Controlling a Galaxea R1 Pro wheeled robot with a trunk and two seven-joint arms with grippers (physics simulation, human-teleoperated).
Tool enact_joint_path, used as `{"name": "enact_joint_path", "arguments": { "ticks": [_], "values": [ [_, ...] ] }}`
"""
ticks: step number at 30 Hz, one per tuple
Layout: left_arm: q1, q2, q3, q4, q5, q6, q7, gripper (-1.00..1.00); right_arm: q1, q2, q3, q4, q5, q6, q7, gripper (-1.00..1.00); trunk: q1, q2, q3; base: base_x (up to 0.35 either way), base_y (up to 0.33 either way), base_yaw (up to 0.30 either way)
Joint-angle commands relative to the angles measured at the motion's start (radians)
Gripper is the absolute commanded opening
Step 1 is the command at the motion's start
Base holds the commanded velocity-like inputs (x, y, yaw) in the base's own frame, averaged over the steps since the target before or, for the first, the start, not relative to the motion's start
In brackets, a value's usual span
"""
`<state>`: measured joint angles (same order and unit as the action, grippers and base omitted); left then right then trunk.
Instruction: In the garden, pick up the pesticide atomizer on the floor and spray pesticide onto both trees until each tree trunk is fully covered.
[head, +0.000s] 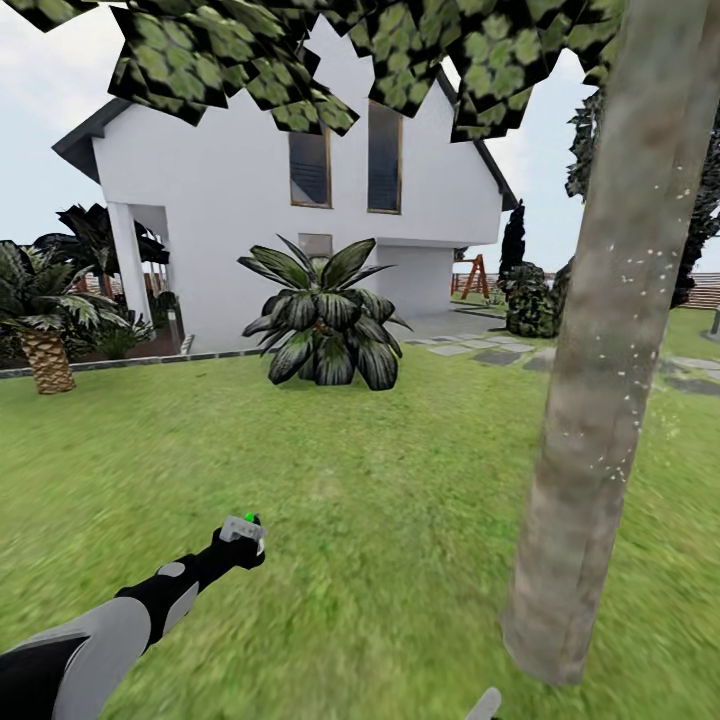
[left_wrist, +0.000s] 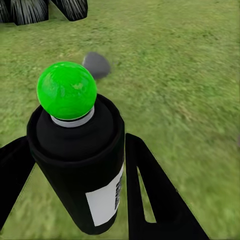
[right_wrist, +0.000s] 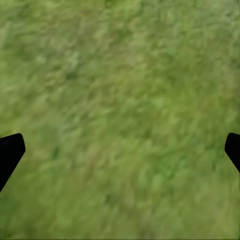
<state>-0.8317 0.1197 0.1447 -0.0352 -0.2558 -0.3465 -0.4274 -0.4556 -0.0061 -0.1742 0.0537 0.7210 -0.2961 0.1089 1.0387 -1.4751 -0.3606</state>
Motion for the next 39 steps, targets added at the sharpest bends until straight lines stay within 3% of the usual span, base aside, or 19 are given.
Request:
{"name": "enact_joint_path", "arguments": {
  "ticks": [1,17,39],
  "values": [
    [0.000,0.000,0.001,0.000,0.000,0.000,0.001,-1.00,0.000,0.000,0.000,0.000,0.000,0.000,0.000,1.00,0.000,0.000,0.000,0.245,0.280,0.000],
    [0.000,0.000,0.001,0.000,0.000,0.000,0.002,-1.00,0.002,0.002,0.001,0.000,0.000,0.000,0.000,1.00,0.000,0.000,0.000,0.302,0.199,0.000],
    [0.000,0.000,0.001,0.000,0.001,0.000,0.001,-1.00,0.006,0.002,0.001,0.000,0.000,0.000,0.000,1.00,0.000,0.000,0.000,0.212,0.281,-0.011]
  ]
}}
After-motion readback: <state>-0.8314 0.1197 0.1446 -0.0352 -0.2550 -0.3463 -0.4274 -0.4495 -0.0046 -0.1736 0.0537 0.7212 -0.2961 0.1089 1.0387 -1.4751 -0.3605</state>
